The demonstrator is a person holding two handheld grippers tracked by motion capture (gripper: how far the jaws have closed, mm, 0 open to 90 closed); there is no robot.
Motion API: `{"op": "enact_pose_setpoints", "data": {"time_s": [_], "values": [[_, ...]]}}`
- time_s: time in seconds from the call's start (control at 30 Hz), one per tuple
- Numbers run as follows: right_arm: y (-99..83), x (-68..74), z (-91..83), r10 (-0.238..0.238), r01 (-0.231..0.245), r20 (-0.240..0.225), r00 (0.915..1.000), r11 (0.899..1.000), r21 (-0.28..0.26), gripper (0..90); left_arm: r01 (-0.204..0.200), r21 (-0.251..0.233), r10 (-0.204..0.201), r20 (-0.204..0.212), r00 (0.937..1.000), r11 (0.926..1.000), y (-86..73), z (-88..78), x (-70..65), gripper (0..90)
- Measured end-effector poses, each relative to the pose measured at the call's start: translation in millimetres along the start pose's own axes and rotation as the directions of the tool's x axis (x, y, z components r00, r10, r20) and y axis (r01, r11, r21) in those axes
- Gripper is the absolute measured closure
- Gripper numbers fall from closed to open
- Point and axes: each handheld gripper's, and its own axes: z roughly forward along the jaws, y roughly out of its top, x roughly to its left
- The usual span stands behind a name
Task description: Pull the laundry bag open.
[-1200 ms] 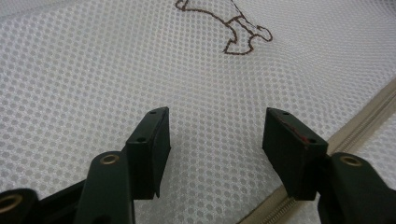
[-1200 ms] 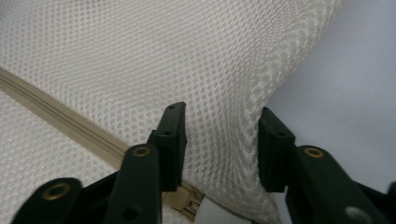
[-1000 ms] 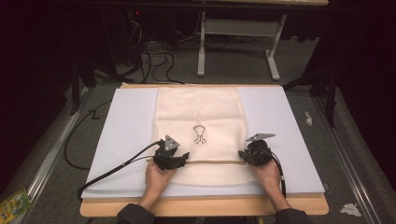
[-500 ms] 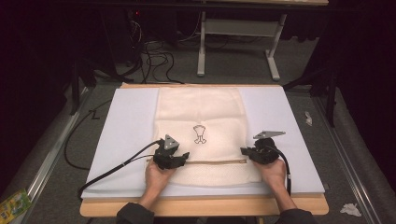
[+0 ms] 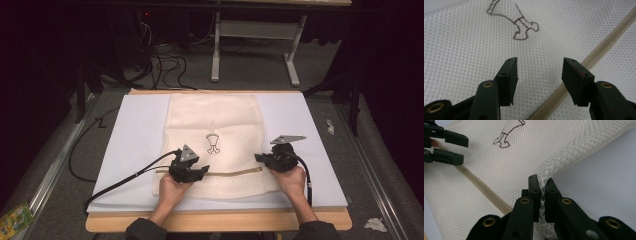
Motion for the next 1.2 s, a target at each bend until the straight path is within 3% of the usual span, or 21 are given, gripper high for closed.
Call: {"op": "enact_pose_setpoints", "data": {"time_s": [0.03, 0.1, 0.17, 0.2, 0.4, 0.57, 0.73, 0.87, 1.1, 1.17, 1.2], "values": [[0.5, 0.2, -0.4, 0.001, -0.001, -0.002, 1.0000, 1.000, 0.002, 88.4, -0.007, 0.006, 0.007, -0.001, 1.0000, 1.0000, 1.7, 0.9, -3.0, 49.1], [1.9, 1.2, -1.2, 0.003, -0.003, -0.012, 0.9999, 1.000, -0.004, 88.4, -0.008, 0.017, 0.008, 0.043, 0.9990, 0.9998, 5.6, 3.7, -8.8, 53.1], [2.9, 2.4, -1.7, 0.007, -0.007, -0.019, 0.9998, 1.000, -0.009, 88.4, -0.025, 0.016, 0.025, 0.046, 0.9986, 0.9995, 8.5, 7.5, -15.9, 56.1], [3.3, 2.8, -1.2, 0.005, -0.005, -0.024, 0.9997, 1.000, -0.007, 88.4, -0.021, 0.010, 0.020, 0.069, 0.9974, 0.9997, 9.5, 10.0, -19.4, 56.6], [6.5, 5.0, 1.4, 0.010, -0.010, -0.043, 0.9990, 1.000, -0.017, 88.4, -0.027, 0.012, 0.026, 0.110, 0.9936, 0.9995, 13.6, 16.7, -29.7, 58.0], [12.1, 8.5, 0.4, -0.004, 0.003, -0.055, 0.9985, 1.000, -0.023, 88.4, -0.073, 0.025, 0.070, 0.092, 0.9933, 0.9970, 21.0, 17.9, -34.5, 61.4], [16.4, 10.0, -1.6, -0.015, 0.013, -0.067, 0.9977, 0.999, -0.034, 88.4, -0.057, 0.024, 0.054, 0.118, 0.9916, 0.9981, 28.0, 21.5, -33.3, 61.4], [17.3, 11.7, -0.9, -0.014, 0.011, -0.067, 0.9976, 0.999, -0.038, 88.4, -0.107, 0.007, 0.106, 0.091, 0.9903, 0.9943, 28.6, 20.1, -42.2, 60.3], [21.2, 14.8, 4.0, -0.014, 0.011, -0.080, 0.9967, 0.999, -0.034, 88.5, -0.053, 0.000, 0.053, 0.149, 0.9875, 0.9986, 30.7, 25.3, -43.6, 62.5], [21.9, 15.3, 2.2, -0.016, 0.013, -0.078, 0.9968, 0.999, -0.038, 88.4, -0.105, 0.013, 0.103, 0.128, 0.9865, 0.9944, 36.6, 23.7, -47.8, 63.2], [21.5, 15.4, 1.5, -0.015, 0.012, -0.081, 0.9966, 0.999, -0.044, 88.5, -0.110, -0.008, 0.110, 0.130, 0.9854, 0.9939, 38.7, 20.9, -49.5, 63.7]]}}
